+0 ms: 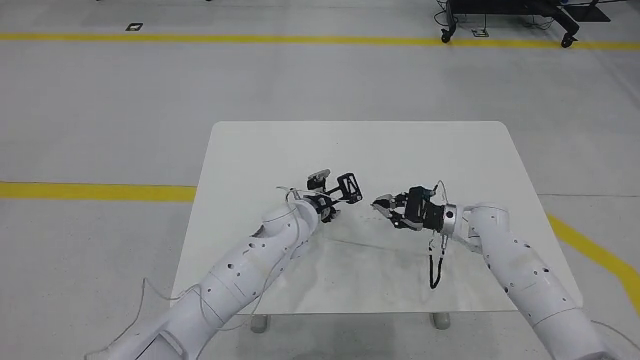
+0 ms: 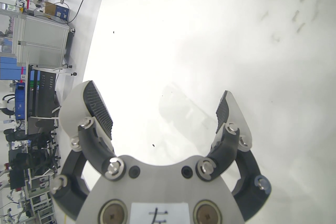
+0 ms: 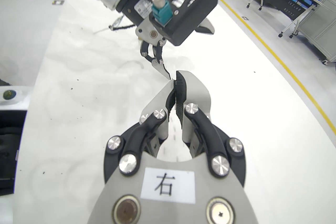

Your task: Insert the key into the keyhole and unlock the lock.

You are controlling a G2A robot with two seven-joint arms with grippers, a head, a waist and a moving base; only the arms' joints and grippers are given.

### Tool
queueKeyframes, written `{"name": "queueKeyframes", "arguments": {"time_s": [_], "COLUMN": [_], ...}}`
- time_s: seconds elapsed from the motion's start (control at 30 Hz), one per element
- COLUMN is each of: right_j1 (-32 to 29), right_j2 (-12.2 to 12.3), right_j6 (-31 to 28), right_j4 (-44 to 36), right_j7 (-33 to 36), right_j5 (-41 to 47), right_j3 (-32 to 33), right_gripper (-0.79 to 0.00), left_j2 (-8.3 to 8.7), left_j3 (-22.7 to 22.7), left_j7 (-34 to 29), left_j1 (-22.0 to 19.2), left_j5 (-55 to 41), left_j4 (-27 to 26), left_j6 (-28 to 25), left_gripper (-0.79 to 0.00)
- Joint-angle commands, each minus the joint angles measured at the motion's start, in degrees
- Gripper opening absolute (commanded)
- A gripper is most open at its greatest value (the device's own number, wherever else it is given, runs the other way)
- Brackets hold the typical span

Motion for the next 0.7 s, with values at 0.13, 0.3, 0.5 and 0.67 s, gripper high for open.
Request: {"name": "queueKeyframes", "arguments": {"time_s": [0.13,0.3,0.5,0.67], "right_j1": [-1.37,-1.37,-1.37,-0.15], "right_j2": [1.30,1.30,1.30,0.39], "right_j6": [-4.19,-4.19,-4.19,-4.19], "right_j4": [2.65,2.65,2.65,4.33], "right_j7": [-7.26,-7.26,-7.26,-6.00], "right_j5": [2.01,2.01,2.01,15.53], "right_j3": [3.54,3.54,3.54,-1.33], "right_gripper": [-0.785,-0.785,-0.785,-0.785], "left_j2": [-0.34,-0.26,-0.11,3.28], "left_j3": [-1.43,-1.96,-2.64,-14.39], "left_j7": [1.35,1.39,2.63,20.53], "left_j1": [0.36,0.67,1.02,9.91], "left_j5": [-0.18,-0.34,0.24,-4.62], "left_j4": [-1.09,-1.94,-2.64,-8.01], "left_j6": [2.72,3.33,4.96,9.26], "left_gripper": [0.000,0.000,0.000,0.000]}}
